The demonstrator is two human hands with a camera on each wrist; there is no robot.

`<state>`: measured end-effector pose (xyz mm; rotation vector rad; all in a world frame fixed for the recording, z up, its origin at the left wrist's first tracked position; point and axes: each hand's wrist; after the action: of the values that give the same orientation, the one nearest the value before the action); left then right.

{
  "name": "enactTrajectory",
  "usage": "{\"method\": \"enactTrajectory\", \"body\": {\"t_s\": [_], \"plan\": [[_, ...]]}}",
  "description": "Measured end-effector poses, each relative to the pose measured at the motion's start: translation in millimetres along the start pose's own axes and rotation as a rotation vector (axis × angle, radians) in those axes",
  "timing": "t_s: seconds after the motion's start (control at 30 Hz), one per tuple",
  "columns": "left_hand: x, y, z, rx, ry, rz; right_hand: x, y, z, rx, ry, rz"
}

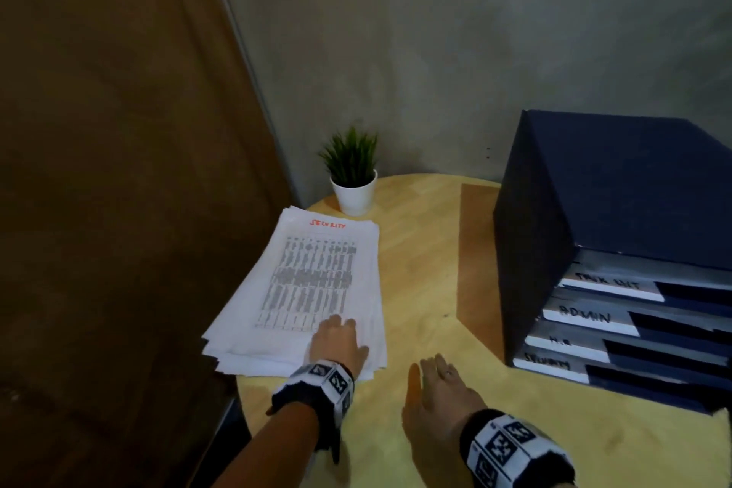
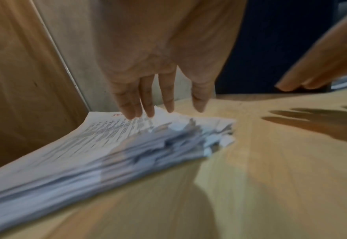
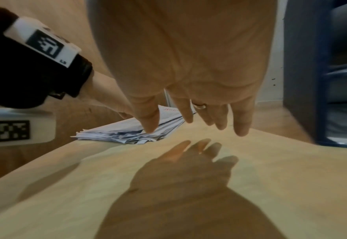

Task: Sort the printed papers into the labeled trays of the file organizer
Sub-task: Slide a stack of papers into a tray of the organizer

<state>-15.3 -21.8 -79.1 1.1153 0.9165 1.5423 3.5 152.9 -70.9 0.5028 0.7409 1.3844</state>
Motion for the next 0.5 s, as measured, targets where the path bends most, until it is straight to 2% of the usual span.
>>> {"method": "enactTrajectory", "body": {"t_s": [0.17,0.37,0.43,0.5], "plan": [[-20,-13,1,-0.052,-0.003,-0.041,-41,-3,-15,-0.06,0.049,0.032],[-24,-6,-4,0.022,0.031,0.025,-55,3,-21,-0.041,0.048,0.088],[-21,0,3,0.017,-0.007,0.037,-53,4,-23,0.007,0.063,0.055],[-14,-1,9,-0.024,-0.125,0.055,-50,8,-24,0.047,0.039,-0.05]]}}
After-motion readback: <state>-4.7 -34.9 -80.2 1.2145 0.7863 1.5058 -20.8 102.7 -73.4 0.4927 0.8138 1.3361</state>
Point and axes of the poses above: each hand's wrist, its own z-axis away from the middle knuckle, its own y-axis out of the back of the hand, x = y × z, and after that the axes turned 11 degrees about -y, right-handed
